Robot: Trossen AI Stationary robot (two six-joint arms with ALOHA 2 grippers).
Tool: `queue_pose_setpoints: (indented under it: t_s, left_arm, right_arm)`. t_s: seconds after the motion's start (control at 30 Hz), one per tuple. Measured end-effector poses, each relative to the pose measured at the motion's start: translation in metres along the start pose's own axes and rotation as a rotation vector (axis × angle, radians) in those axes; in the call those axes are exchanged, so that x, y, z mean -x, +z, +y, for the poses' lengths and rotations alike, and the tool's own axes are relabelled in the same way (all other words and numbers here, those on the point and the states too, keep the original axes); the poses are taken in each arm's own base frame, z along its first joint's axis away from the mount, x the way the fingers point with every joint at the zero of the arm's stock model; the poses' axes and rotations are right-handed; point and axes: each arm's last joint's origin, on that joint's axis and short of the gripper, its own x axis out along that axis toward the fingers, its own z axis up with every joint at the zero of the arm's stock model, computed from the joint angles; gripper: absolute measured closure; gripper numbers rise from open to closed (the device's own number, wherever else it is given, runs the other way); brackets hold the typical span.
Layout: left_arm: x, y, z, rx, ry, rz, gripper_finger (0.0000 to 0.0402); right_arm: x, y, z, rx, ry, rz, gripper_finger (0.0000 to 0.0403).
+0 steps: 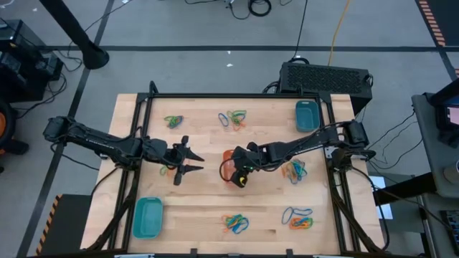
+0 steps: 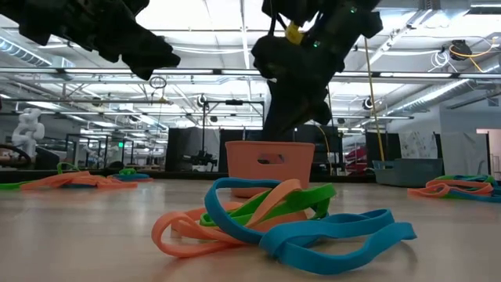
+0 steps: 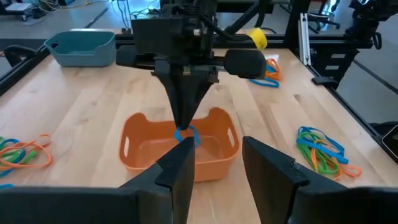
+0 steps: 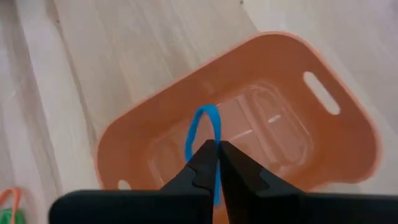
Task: Sort rubber bands into baskets
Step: Put the blue rubber band into the orange bin
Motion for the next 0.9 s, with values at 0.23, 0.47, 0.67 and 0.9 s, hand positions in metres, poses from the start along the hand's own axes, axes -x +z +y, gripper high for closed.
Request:
queue_pose_setpoints:
  t_s: [0.23, 0.47, 0.67, 0.9]
  left_arm:
    - [0.0, 0.002, 0.0, 0.004, 0.01, -0.017, 0.0259]
    - [-0.005, 0.007, -0.002, 0.025, -0.014, -0.088, 0.0259]
    - [-0.017, 0.004, -0.002, 0.028, -0.016, -0.033, 0.0259]
    - [-0.029, 0.011, -0.006, 0.045, -0.044, 0.07, 0.0259]
  right_arm:
    - [0.004, 0.005, -0.005, 0.003, 0.001, -0.004, 0.0337]
    - [0.029, 0.01, -0.007, 0.022, -0.001, 0.081, 0.0308]
    - [0.053, 0.002, -0.002, 0.051, -0.019, 0.134, 0.0309]
    - [0.066, -0.019, 0.03, 0.144, 0.057, 0.137, 0.0309]
